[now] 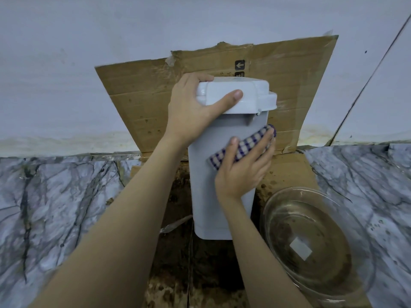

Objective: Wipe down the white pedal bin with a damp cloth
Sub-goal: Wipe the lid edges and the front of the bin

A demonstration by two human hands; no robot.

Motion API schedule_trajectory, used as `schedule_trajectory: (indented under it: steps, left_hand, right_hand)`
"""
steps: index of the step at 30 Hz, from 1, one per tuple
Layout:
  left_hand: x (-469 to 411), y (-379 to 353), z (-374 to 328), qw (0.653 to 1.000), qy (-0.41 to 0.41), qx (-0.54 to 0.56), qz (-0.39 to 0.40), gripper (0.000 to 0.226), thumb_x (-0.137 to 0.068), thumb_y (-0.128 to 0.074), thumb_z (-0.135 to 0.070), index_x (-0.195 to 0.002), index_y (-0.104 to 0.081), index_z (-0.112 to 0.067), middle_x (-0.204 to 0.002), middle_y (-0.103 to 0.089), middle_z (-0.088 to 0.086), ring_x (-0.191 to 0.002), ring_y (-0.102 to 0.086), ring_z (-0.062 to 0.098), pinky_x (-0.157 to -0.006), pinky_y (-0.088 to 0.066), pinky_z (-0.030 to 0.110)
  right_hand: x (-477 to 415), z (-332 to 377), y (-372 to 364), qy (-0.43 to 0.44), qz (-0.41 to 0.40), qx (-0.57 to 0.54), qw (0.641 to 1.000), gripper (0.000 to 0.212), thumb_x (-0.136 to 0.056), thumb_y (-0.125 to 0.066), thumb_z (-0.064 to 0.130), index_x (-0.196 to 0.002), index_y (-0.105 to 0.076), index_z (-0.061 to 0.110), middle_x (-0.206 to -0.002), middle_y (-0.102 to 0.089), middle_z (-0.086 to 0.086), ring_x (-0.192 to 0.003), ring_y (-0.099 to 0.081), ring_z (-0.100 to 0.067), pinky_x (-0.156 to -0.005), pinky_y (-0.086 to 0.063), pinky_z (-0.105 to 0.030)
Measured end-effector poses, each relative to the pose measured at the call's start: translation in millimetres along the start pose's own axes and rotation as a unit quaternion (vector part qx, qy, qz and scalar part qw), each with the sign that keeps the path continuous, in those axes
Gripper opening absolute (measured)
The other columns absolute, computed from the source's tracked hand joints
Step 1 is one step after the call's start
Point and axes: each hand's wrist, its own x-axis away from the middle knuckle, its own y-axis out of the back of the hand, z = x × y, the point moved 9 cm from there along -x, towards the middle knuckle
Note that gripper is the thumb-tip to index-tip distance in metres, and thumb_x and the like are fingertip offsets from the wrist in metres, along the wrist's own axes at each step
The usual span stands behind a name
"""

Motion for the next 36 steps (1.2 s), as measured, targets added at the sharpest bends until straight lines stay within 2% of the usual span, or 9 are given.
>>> schedule_trajectory:
  steps: [4, 8, 10, 12, 15, 19, 23, 29, 36]
  left_hand:
    - [6, 2, 0, 1.000, 0.002, -0.006, -0.008, 0.073, -0.059, -0.057, -0.074, -0.112, -0.058, -0.023, -0.116, -0.054, -0.009, -0.111, -0.051, 0.009, -0.094, -0.046, 0.031]
    - [21, 7, -1, 1.000, -0.003, -0.017, -0.002, 0.072, -0.061, -0.059, -0.071, -0.116, -0.055, -0.024, -0.118, -0.052, -0.008, -0.114, -0.049, 0.013, -0.097, -0.045, 0.038]
    - [35, 9, -3, 0.999, -0.010, -0.030, 0.005, 0.073, -0.062, -0.059, -0.070, -0.118, -0.054, -0.023, -0.119, -0.051, -0.008, -0.116, -0.048, 0.015, -0.098, -0.044, 0.039]
    - [50, 10, -6, 0.999, -0.016, -0.035, 0.013, 0.073, -0.063, -0.060, -0.069, -0.119, -0.053, -0.023, -0.123, -0.051, -0.007, -0.120, -0.046, 0.015, -0.101, -0.041, 0.037]
    - [75, 14, -10, 0.998, -0.032, -0.052, 0.024, 0.075, -0.064, -0.060, -0.068, -0.122, -0.051, -0.021, -0.129, -0.050, -0.006, -0.124, -0.043, 0.014, -0.103, -0.035, 0.028]
    - [110, 19, -14, 0.994, -0.051, -0.083, 0.048, 0.080, -0.065, -0.058, -0.071, -0.127, -0.047, -0.021, -0.131, -0.043, -0.013, -0.126, -0.036, 0.005, -0.106, -0.027, 0.022]
    - [140, 22, -12, 0.988, -0.056, -0.124, 0.068, 0.090, -0.068, -0.048, -0.079, -0.135, -0.042, -0.021, -0.144, -0.039, -0.006, -0.136, -0.030, 0.009, -0.112, -0.022, 0.026]
    - [162, 27, -10, 0.981, -0.038, -0.169, 0.090, 0.097, -0.066, -0.041, -0.085, -0.140, -0.035, -0.023, -0.150, -0.032, -0.007, -0.140, -0.025, 0.011, -0.113, -0.018, 0.026]
    - [167, 23, -16, 0.964, -0.021, -0.239, 0.113, 0.104, -0.065, -0.031, -0.089, -0.145, -0.031, -0.022, -0.154, -0.026, -0.007, -0.143, -0.019, 0.012, -0.116, -0.015, 0.030]
  right_hand:
    - [-12, -16, 6, -0.041, 0.043, -0.075, 0.995, 0.056, -0.093, -0.032, 0.047, -0.138, -0.044, 0.016, -0.136, -0.054, -0.006, -0.120, -0.053, -0.024, -0.083, -0.038, -0.022]
    - [-6, -53, 13, -0.112, 0.089, -0.105, 0.984, 0.069, -0.089, -0.018, 0.055, -0.120, -0.060, 0.012, -0.110, -0.069, -0.010, -0.099, -0.064, -0.029, -0.077, -0.046, -0.031]
    - [-3, -59, 22, -0.118, 0.110, -0.096, 0.982, 0.066, -0.091, -0.020, 0.053, -0.114, -0.063, 0.009, -0.100, -0.070, -0.014, -0.090, -0.065, -0.033, -0.068, -0.042, -0.030]
    - [-1, -61, 31, -0.125, 0.141, -0.086, 0.978, 0.057, -0.094, -0.025, 0.046, -0.113, -0.063, 0.008, -0.096, -0.070, -0.017, -0.089, -0.064, -0.036, -0.065, -0.034, -0.028]
    - [7, -67, 43, -0.159, 0.205, -0.066, 0.964, 0.043, -0.101, -0.032, 0.035, -0.121, -0.060, 0.010, -0.104, -0.068, -0.019, -0.098, -0.061, -0.036, -0.068, -0.033, -0.028]
    - [21, -72, 56, -0.170, 0.270, -0.051, 0.946, 0.045, -0.100, -0.030, 0.035, -0.126, -0.057, 0.011, -0.110, -0.066, -0.020, -0.104, -0.059, -0.037, -0.079, -0.042, -0.035]
    - [31, -73, 69, -0.170, 0.308, -0.036, 0.935, 0.044, -0.101, -0.029, 0.035, -0.129, -0.054, 0.012, -0.112, -0.066, -0.018, -0.105, -0.059, -0.037, -0.079, -0.041, -0.034]
    - [43, -72, 80, -0.168, 0.357, -0.022, 0.919, 0.046, -0.101, -0.028, 0.036, -0.133, -0.050, 0.013, -0.115, -0.065, -0.017, -0.108, -0.058, -0.036, -0.085, -0.043, -0.035]
    - [42, -74, 84, -0.173, 0.373, -0.003, 0.911, 0.046, -0.101, -0.027, 0.036, -0.132, -0.049, 0.010, -0.113, -0.064, -0.019, -0.108, -0.057, -0.038, -0.086, -0.043, -0.038]
